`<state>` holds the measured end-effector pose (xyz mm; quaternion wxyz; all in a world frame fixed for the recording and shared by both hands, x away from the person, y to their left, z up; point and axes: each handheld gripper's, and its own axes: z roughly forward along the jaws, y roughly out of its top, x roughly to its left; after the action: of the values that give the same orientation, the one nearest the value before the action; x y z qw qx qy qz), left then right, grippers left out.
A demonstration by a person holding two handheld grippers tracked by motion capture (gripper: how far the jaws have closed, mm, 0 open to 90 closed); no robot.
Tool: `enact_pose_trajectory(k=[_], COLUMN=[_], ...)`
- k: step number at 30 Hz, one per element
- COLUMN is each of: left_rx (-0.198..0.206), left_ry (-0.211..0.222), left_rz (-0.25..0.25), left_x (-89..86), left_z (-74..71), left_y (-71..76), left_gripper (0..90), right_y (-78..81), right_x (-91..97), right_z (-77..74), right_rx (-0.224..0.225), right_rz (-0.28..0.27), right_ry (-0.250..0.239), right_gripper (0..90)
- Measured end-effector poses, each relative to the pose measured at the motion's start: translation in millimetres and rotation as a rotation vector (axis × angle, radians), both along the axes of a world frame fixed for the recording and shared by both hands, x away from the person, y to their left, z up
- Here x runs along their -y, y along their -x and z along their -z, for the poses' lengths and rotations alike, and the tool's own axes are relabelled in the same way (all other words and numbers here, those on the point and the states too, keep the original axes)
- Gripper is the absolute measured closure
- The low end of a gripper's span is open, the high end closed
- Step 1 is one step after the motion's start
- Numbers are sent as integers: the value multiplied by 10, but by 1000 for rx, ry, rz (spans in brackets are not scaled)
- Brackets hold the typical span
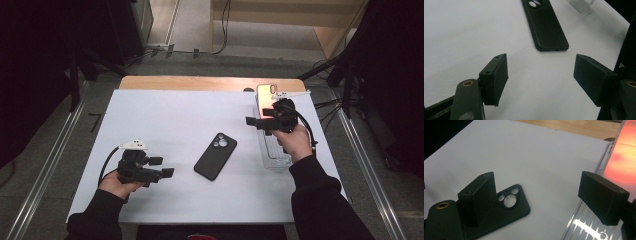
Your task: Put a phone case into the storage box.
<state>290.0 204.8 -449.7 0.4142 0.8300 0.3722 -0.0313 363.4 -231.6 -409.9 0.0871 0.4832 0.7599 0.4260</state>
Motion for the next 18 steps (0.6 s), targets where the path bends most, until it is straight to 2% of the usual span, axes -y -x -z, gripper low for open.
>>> enact_pose_trajectory(k=[2,4,18], left_rx=[-1,-3,1], left_ry=[4,8,13], left_rz=[7,13,40], left_x=[7,17,25], left_z=[-11,-19,-64], left_y=[5,13,79], left_gripper=[279,279,278], right_y=[79,168,651], right_x=[-22,-39,-44], right_z=[7,16,132], right_rx=[2,6,-11], right_rz=[-28,-45,-161], right_ry=[-4,-4,-15], right_gripper=[146,195,234])
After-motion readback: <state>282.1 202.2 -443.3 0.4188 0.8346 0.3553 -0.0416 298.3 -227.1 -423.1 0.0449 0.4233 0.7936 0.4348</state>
